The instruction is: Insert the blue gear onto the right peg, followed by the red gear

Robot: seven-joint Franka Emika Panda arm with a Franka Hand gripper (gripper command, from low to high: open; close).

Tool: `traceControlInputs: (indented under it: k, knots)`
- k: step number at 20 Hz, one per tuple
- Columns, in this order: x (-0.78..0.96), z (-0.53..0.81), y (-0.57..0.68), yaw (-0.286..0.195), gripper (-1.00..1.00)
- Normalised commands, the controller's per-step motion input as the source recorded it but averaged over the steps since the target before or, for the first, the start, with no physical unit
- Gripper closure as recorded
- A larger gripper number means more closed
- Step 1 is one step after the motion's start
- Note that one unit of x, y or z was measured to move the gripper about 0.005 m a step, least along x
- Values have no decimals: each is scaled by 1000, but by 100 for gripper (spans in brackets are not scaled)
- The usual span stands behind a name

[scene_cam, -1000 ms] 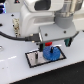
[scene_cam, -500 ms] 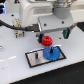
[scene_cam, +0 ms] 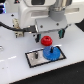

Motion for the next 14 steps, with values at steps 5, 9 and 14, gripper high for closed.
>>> traceControlInputs:
  k: [5, 9, 14]
  knots:
    - [-172, -273, -11, 0, -100]
    - [-144, -260, -4, 0, -100]
    - [-198, -223, 41, 0, 100]
